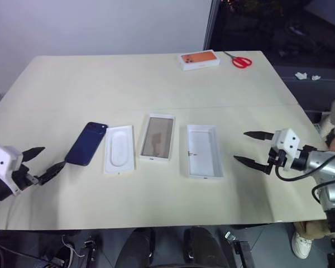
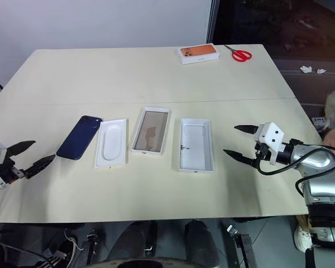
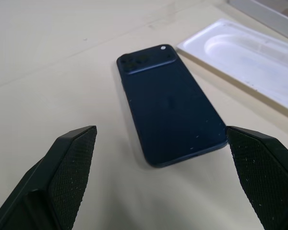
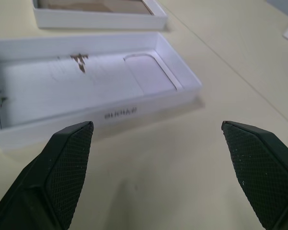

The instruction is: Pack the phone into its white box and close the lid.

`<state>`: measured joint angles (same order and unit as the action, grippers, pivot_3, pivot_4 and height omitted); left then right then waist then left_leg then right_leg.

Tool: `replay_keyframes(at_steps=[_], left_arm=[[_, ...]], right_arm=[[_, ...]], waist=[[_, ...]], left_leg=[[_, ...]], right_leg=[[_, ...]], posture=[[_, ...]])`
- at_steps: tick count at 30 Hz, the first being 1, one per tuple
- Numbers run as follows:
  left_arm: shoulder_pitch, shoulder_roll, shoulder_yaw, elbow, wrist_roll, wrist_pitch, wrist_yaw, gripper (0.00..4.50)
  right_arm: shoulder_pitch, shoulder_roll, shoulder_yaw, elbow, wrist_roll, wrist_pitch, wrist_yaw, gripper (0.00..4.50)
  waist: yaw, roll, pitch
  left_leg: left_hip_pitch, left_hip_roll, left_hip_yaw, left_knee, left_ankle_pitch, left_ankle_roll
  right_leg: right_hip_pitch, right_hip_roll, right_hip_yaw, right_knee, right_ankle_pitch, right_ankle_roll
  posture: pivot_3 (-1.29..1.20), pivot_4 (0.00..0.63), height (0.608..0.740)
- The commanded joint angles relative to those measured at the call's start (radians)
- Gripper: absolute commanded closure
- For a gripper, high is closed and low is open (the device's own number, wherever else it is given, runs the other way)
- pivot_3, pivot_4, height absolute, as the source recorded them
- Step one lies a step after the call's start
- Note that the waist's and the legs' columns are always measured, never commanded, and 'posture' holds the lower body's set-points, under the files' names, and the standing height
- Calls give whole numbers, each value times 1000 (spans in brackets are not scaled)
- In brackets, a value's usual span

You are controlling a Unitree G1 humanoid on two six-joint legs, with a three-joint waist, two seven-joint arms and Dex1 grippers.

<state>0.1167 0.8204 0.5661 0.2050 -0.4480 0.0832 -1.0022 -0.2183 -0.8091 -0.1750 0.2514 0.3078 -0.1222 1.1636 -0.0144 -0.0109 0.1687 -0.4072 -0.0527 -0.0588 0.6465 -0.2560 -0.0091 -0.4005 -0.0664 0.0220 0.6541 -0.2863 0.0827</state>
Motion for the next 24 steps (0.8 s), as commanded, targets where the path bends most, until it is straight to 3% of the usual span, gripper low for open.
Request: replay_keyframes(at_steps=[1,19,24], left_arm=[[-9,26,38,33,-9,-31,-17,0],[-46,21,23,-57,-65,165,24,0],[-60,24,14,-121,-124,316,40,0]], right_arm=[[0,-28,-39,11,10,-34,7,34],[-66,-12,3,80,-29,-85,9,34],[-76,-18,18,13,31,13,63,34]], waist=[[1,0,0],[1,0,0],[1,0,0]], left_leg=[[0,0,0,0,0,0],[0,0,0,0,0,0],[0,0,0,0,0,0]], right_leg=[[0,0,0,0,0,0],[0,0,0,0,0,0],[0,0,0,0,0,0]], posture=[[0,150,740],[0,150,740],[0,150,740]])
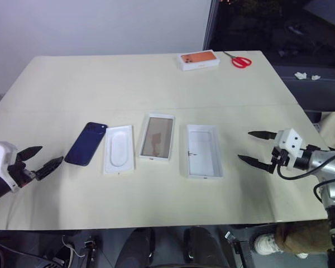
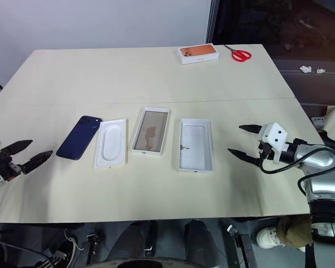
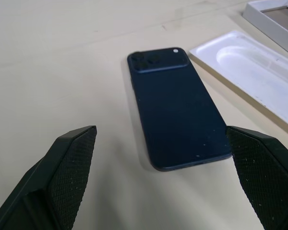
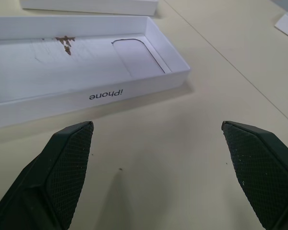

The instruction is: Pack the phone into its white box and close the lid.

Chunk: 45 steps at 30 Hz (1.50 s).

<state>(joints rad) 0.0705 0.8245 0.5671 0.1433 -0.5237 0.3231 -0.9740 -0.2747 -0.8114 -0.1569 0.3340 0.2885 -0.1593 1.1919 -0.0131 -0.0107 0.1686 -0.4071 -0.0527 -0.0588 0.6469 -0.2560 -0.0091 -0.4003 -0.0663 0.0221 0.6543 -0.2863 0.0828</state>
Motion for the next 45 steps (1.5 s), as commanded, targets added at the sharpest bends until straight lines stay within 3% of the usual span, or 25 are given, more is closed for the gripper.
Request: replay_keyframes(at_steps=[1,6,9,11,19,26,35,39,44,45], left_arm=[[-19,21,8,-96,-90,159,26,0],[-63,-17,-3,-219,-213,390,124,0],[-103,-75,-58,-307,-287,565,247,0],[-142,-119,-104,-352,-328,674,331,0],[-275,-227,-118,-284,-385,854,513,0],[-321,-279,-73,-190,-421,924,563,0],[-336,-415,-52,-117,-431,888,614,0],[-343,-455,-60,-138,-454,900,641,1249],[-342,-435,-45,-127,-461,907,635,3853],[-340,-431,-43,-128,-464,914,636,3853]], right_arm=[[-23,-21,9,-116,80,114,55,34],[-62,-33,66,-252,70,240,60,34],[-120,-48,174,-350,-34,280,51,34],[-195,-16,225,-439,-4,395,34,34],[-328,59,305,-446,-69,401,-19,34],[-365,114,333,-426,-94,371,-39,34],[-364,136,343,-417,-123,354,-60,34],[-362,141,342,-422,-123,362,-65,0],[-352,141,346,-432,-127,358,-66,0],[-351,140,345,-432,-126,359,-67,0]], waist=[[0,0,0],[1,0,0],[1,0,0],[0,1,0],[3,-2,-1],[4,-2,-1],[18,-1,-2],[25,-1,-2],[22,-2,-2],[21,-1,-2]], left_leg=[[0,0,0,0,0,0],[0,0,0,0,0,0],[0,0,0,0,0,0],[0,0,0,0,0,0],[-2,-1,-1,2,1,-1],[-2,-1,-1,2,1,-2],[-1,-2,-1,2,2,-3],[-1,-2,-1,3,2,-3],[-1,-2,-1,3,2,-3],[-1,-2,-1,3,2,-3]], right_leg=[[0,0,0,0,0,0],[0,0,0,0,0,0],[0,0,0,0,0,0],[-1,0,0,1,0,0],[-4,1,0,3,0,0],[-4,1,0,3,0,0],[-2,0,0,4,0,0],[-2,0,0,4,0,0],[-3,0,0,4,0,0],[-3,1,0,4,0,0]], posture=[[0,150,740],[0,150,740],[0,150,740],[0,150,740],[0,150,740],[0,150,740],[0,150,740],[0,150,740],[0,150,740],[0,150,740]])
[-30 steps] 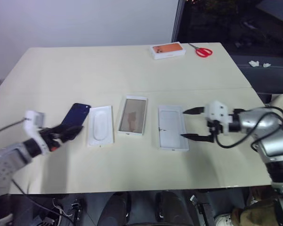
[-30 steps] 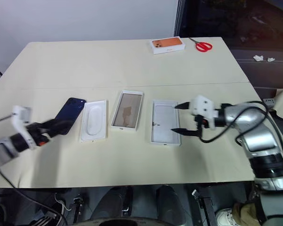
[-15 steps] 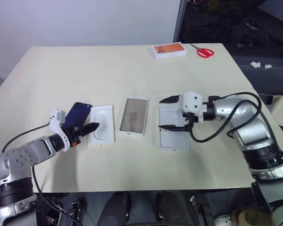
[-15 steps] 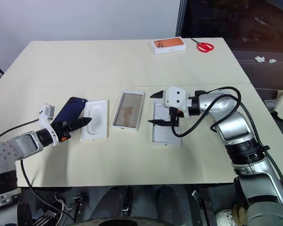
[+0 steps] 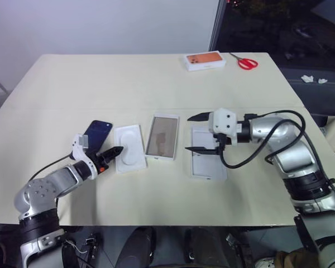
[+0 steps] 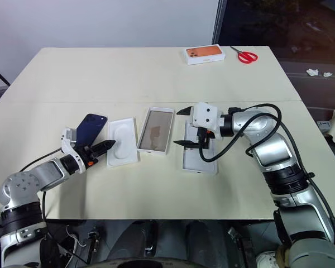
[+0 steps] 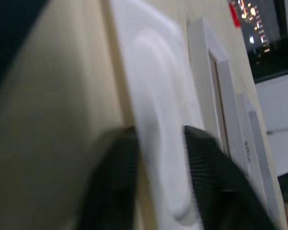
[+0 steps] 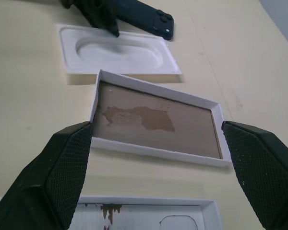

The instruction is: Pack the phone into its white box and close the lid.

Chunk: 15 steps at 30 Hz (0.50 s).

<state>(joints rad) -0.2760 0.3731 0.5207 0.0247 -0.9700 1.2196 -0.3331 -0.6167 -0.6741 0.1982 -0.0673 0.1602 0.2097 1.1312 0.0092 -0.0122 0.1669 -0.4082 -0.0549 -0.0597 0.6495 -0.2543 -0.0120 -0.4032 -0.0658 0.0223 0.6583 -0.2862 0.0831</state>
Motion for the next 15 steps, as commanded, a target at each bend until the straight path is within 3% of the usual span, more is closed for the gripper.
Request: replay_keyframes(at_steps=[1,9,11,15], left_arm=[[8,23,3,-9,-19,21,-5,3853],[20,12,14,4,-32,23,10,3853],[21,7,11,2,-36,24,16,4399],[22,-3,30,0,-65,26,33,4472]], right_arm=[[-8,2,-11,-32,3,-11,-6,0],[-5,2,-18,-45,13,-9,-12,0],[-6,3,-18,-44,13,-8,-13,0],[-6,2,-18,-41,12,-9,-14,0]], waist=[[-4,0,0],[-6,0,0],[-5,0,0],[-5,0,0]], left_leg=[[0,0,0,0,0,0],[0,0,0,0,0,0],[0,0,0,0,0,0],[0,0,0,-1,0,0]], right_leg=[[0,0,0,0,0,0],[0,0,0,0,0,0],[0,0,0,0,0,0],[0,0,0,0,0,0]], posture=[[0,150,740],[0,150,740],[0,150,740],[0,150,740]])
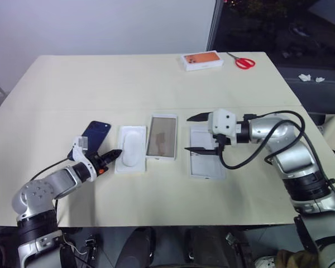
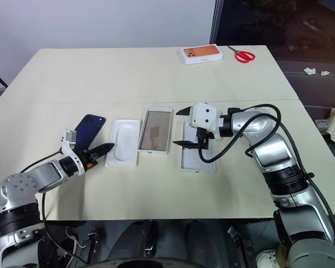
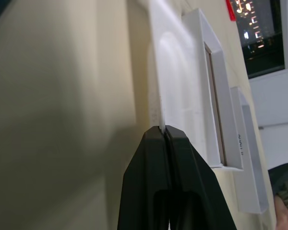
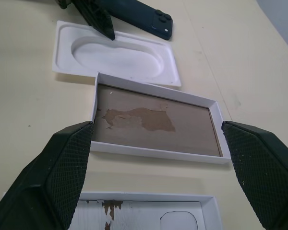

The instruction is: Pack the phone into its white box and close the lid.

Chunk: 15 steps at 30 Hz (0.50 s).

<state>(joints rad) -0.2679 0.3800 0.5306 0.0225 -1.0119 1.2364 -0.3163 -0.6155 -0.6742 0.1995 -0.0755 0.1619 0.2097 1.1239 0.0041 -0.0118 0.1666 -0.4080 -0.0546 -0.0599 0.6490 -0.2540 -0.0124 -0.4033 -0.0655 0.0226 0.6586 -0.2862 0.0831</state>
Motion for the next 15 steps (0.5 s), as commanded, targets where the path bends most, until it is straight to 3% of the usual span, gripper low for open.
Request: replay_keyframes(at_steps=[1,7,15], left_arm=[[16,-8,28,3,-35,14,15,4472],[-18,-9,140,64,-181,50,50,4472],[-37,106,195,76,-253,55,59,4472]], right_arm=[[-7,2,-20,-33,11,-9,-7,0],[1,34,-18,-19,50,35,-7,0],[-39,191,105,38,19,143,-54,0]], waist=[[0,0,0],[-4,-1,0],[-18,-1,1]], left_leg=[[0,0,0,0,0,0],[0,0,0,0,0,0],[-1,1,-1,-1,1,-1]], right_leg=[[0,0,0,0,0,0],[0,0,0,0,0,0],[-2,1,0,2,0,0]], posture=[[0,150,740],[0,150,740],[0,150,740]])
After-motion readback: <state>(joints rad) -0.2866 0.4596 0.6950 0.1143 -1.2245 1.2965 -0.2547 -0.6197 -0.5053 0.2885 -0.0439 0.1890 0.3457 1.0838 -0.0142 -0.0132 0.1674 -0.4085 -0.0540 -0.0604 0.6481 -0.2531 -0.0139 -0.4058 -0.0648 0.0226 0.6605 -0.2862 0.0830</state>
